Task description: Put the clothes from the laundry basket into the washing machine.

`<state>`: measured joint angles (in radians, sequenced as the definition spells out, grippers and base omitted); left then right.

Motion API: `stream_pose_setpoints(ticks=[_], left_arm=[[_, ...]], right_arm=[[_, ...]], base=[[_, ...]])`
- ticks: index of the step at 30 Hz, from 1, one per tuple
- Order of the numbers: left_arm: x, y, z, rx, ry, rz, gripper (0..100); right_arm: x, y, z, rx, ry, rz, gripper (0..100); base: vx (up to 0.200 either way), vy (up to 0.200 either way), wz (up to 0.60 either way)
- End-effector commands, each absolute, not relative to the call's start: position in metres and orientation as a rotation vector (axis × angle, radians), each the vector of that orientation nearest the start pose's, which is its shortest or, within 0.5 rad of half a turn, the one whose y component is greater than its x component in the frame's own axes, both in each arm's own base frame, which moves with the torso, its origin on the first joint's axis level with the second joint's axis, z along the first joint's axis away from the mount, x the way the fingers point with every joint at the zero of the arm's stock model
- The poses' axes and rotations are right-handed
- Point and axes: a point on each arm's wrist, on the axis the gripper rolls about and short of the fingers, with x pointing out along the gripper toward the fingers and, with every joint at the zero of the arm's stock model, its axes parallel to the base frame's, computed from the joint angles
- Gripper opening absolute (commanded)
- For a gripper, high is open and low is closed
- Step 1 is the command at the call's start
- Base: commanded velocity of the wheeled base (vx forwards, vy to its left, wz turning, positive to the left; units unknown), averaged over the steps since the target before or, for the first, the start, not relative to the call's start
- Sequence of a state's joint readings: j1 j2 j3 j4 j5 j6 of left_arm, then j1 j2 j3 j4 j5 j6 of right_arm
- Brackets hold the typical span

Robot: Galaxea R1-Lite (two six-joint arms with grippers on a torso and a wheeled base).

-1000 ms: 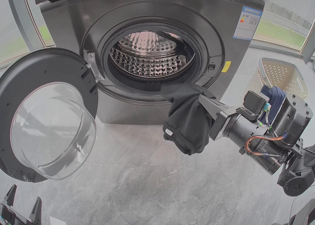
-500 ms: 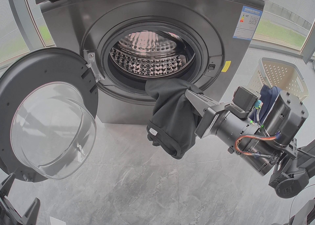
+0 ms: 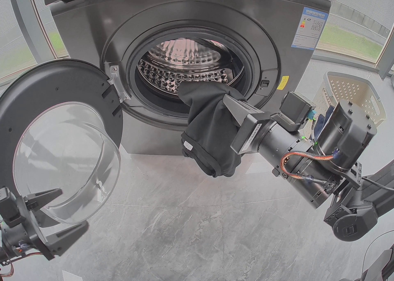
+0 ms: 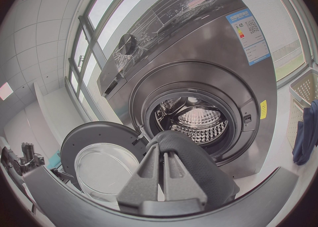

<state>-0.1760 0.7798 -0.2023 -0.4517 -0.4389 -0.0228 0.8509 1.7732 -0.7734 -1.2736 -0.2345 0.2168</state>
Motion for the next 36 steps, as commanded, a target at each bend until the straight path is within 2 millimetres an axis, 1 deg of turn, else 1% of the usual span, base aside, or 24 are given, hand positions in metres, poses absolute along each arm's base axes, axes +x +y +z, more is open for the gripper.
stream_pose_setpoints(ticks=[1, 2, 4, 5, 6, 7, 8, 9, 10, 14, 16, 21, 31, 36], left_arm=[[0.129, -0.064, 0.154, -0.053, 0.352, -0.781, 100], [0.131, -0.066, 0.154, -0.053, 0.356, -0.785, 100], [0.147, -0.079, 0.15, -0.051, 0.377, -0.812, 100], [0.149, -0.08, 0.15, -0.051, 0.377, -0.815, 100], [0.161, -0.088, 0.149, -0.053, 0.373, -0.825, 100], [0.164, -0.091, 0.148, -0.053, 0.374, -0.829, 100], [0.173, -0.096, 0.148, -0.059, 0.366, -0.832, 100], [0.173, -0.096, 0.148, -0.059, 0.366, -0.832, 100], [0.185, -0.102, 0.149, -0.097, 0.364, -0.823, 100], [0.198, -0.116, 0.156, -0.174, 0.371, -0.841, 100], [0.203, -0.119, 0.157, -0.19, 0.376, -0.842, 100], [0.217, -0.13, 0.151, -0.191, 0.404, -0.846, 100], [0.239, -0.149, 0.141, -0.197, 0.439, -0.858, 100], [0.251, -0.159, 0.145, -0.24, 0.399, -0.838, 100]], right_arm=[[0.221, 0.243, 0.21, 0.355, -0.166, 0.629, 0], [0.22, 0.243, 0.21, 0.356, -0.167, 0.629, 0], [0.22, 0.245, 0.21, 0.368, -0.164, 0.633, 0], [0.219, 0.244, 0.21, 0.368, -0.164, 0.633, 0], [0.219, 0.245, 0.21, 0.379, -0.165, 0.636, 0], [0.219, 0.245, 0.211, 0.381, -0.168, 0.635, 0], [0.219, 0.244, 0.211, 0.385, -0.169, 0.635, 0], [0.219, 0.244, 0.211, 0.385, -0.169, 0.635, 0], [0.218, 0.243, 0.21, 0.385, -0.168, 0.633, 0], [0.217, 0.242, 0.211, 0.386, -0.171, 0.635, 0], [0.217, 0.243, 0.211, 0.388, -0.17, 0.637, 0], [0.216, 0.243, 0.211, 0.388, -0.166, 0.64, 0], [0.214, 0.242, 0.207, 0.385, -0.162, 0.642, 0], [0.213, 0.243, 0.207, 0.385, -0.162, 0.645, 0]], base=[[0.0, 0.0, 0.0], [0.0, 0.0, 0.0], [0.0, 0.0, 0.0], [0.0, 0.0, 0.0], [0.0, 0.0, 0.0], [0.0, 0.0, 0.0], [0.0, 0.0, 0.0], [0.0, 0.0, 0.0], [0.0, 0.0, 0.0], [0.0, 0.0, 0.0], [0.0, 0.0, 0.0], [0.0, 0.0, 0.0], [0.0, 0.0, 0.0], [0.0, 0.0, 0.0]])
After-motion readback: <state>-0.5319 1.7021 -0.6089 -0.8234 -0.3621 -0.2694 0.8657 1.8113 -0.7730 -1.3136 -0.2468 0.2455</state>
